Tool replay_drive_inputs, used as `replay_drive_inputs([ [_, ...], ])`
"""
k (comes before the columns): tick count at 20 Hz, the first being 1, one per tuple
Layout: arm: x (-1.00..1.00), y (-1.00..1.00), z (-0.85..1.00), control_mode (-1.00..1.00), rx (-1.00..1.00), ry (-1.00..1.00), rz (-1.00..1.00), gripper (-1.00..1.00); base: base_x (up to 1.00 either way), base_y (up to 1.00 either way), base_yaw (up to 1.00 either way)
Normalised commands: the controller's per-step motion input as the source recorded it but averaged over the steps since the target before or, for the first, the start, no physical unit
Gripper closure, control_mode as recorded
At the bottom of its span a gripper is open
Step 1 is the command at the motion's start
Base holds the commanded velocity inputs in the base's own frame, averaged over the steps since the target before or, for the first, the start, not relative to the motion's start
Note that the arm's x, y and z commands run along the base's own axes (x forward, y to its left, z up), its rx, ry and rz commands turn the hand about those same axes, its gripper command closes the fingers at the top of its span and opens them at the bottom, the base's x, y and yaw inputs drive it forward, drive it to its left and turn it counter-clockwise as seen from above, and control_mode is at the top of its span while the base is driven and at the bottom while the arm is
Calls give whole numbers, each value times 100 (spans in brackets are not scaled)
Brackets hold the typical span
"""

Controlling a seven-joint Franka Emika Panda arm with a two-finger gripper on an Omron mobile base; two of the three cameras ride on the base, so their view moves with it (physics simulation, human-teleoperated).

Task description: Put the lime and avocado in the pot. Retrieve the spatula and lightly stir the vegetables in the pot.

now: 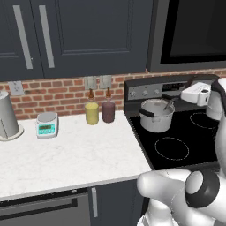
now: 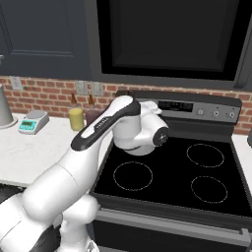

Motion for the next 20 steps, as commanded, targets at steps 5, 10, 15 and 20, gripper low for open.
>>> replay_drive_inputs([
  [5, 30, -1, -17, -100, 0, 17, 0, 100, 0, 0, 0],
  [10, 21, 0, -24, -100, -1, 3, 0, 100, 0, 0, 0],
  [15, 18, 0, -26, -100, 0, 0, 0, 100, 0, 0, 0],
  [20, 30, 0, -13, -100, 0, 0, 0, 100, 0, 0, 0],
])
